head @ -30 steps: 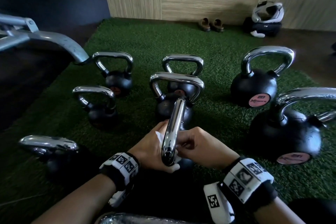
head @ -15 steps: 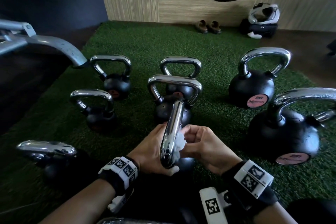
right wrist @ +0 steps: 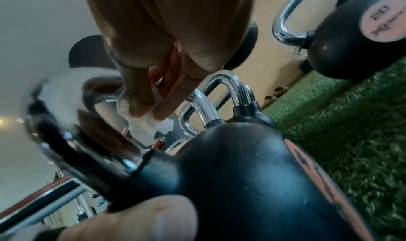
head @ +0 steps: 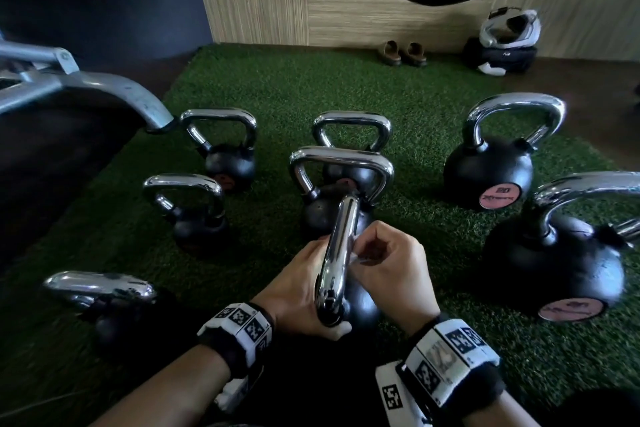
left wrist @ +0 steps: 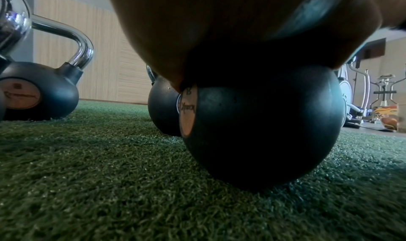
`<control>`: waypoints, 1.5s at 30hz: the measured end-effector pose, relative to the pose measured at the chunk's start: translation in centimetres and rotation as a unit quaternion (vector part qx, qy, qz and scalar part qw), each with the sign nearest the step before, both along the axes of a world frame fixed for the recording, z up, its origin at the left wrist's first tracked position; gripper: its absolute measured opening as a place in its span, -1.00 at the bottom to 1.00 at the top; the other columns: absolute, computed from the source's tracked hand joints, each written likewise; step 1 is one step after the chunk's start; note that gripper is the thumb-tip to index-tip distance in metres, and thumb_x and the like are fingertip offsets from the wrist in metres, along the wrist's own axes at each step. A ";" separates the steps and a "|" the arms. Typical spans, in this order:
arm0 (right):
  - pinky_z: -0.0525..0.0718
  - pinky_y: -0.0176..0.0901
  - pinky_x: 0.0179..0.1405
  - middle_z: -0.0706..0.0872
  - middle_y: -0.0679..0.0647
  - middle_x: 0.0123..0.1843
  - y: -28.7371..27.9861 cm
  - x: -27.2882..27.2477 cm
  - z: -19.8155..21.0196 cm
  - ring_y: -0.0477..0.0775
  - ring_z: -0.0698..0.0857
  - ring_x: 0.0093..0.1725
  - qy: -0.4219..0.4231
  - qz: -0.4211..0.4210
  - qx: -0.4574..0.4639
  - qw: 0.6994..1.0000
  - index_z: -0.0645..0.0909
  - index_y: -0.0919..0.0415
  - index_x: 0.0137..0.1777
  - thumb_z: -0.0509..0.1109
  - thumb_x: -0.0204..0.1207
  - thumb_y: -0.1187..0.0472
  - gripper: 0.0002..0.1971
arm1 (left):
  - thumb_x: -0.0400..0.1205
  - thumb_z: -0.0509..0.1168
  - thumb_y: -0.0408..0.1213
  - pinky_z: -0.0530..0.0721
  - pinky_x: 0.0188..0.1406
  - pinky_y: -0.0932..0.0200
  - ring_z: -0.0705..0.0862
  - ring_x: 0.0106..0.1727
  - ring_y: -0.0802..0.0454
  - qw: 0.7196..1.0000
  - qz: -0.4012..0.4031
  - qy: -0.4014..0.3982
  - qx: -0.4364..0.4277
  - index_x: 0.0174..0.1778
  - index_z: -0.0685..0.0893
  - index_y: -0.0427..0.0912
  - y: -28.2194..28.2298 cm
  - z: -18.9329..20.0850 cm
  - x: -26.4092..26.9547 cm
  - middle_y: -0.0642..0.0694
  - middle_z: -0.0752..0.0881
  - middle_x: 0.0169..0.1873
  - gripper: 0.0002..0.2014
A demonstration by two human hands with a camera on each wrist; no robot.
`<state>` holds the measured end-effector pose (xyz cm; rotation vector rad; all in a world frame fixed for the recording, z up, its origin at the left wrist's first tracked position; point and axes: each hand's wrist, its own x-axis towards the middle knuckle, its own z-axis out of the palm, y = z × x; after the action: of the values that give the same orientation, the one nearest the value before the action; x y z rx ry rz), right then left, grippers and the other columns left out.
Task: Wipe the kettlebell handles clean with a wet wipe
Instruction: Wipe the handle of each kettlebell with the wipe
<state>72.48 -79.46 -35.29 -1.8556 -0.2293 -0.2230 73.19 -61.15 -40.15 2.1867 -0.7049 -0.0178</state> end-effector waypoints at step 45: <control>0.73 -0.18 -0.26 0.80 0.15 -0.20 -0.9 -0.4 5.9 -0.06 0.74 -0.34 0.361 0.269 -0.099 0.887 0.82 0.22 -0.11 0.29 0.57 0.48 -0.71 | 0.42 0.66 -0.33 0.38 0.70 0.07 0.34 0.73 0.10 0.955 -0.108 0.237 0.142 0.82 0.10 0.06 3.2 2.8 6.1 0.13 0.34 0.72 0.14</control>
<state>72.09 -80.36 -29.36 -1.8657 -0.2379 0.8959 79.30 -57.96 -37.30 2.2330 -0.6868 -0.7733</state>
